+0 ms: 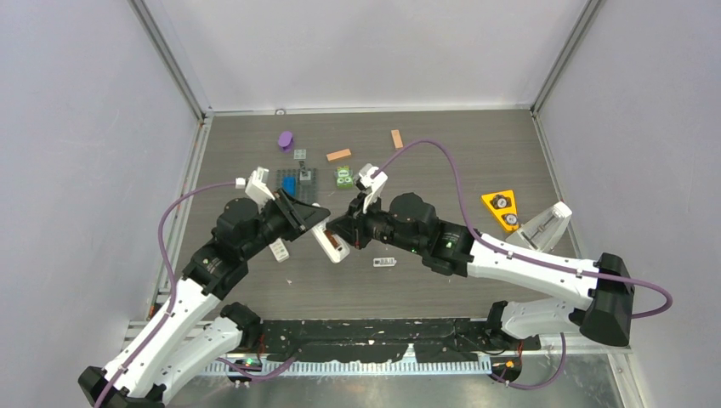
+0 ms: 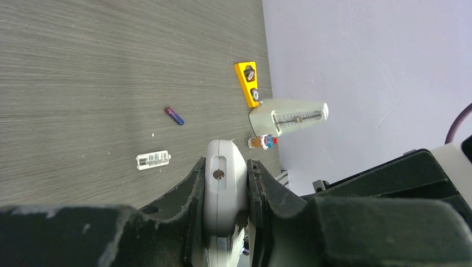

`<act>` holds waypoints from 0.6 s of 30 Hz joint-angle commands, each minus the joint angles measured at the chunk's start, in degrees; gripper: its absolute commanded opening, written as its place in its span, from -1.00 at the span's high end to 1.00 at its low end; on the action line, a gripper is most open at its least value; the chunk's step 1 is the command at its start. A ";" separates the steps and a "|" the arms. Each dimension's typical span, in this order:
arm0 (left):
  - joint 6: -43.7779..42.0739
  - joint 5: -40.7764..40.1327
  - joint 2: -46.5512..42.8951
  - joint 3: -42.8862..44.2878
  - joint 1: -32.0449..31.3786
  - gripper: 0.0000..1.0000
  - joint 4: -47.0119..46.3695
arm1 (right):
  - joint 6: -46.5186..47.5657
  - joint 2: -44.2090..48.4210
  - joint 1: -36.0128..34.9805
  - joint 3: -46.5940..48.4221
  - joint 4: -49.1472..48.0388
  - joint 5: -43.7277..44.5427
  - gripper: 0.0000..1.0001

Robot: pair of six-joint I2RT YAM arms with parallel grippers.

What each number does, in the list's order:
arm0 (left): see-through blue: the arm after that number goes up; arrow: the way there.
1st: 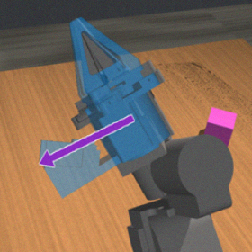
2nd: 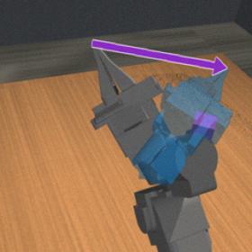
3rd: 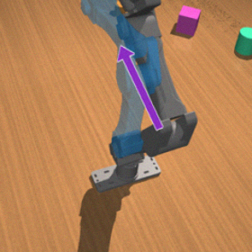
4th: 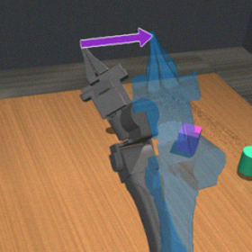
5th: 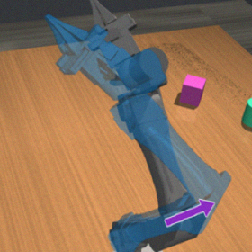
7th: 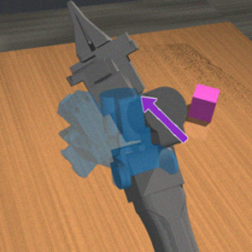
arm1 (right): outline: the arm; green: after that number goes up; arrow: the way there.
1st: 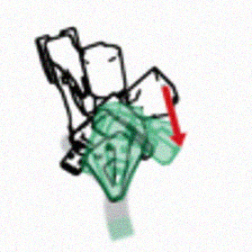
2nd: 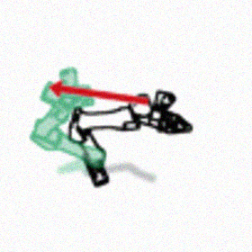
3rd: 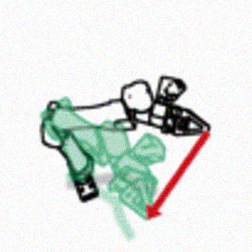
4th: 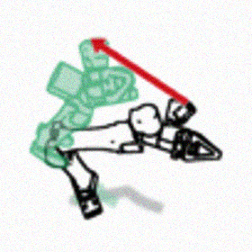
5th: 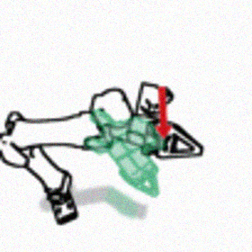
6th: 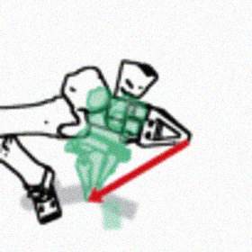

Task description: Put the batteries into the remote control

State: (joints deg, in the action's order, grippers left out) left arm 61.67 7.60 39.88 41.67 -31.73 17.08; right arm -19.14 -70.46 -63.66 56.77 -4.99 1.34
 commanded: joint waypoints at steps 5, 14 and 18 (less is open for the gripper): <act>2.27 1.11 -1.03 2.72 1.00 1.00 -0.87 | 1.78 -0.45 -0.50 -0.85 -3.77 -0.49 0.82; 4.06 2.76 -1.24 1.96 1.73 1.00 -2.02 | 2.26 -1.12 -0.58 -2.30 -4.34 -0.47 0.82; 4.65 3.07 -1.29 1.67 1.97 1.00 -2.32 | 2.91 -1.09 -0.65 -3.18 -4.24 -0.47 0.81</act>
State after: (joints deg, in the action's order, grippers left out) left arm 64.58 8.86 39.57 41.87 -30.20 17.93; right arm -17.82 -71.42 -63.81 54.92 -6.85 0.95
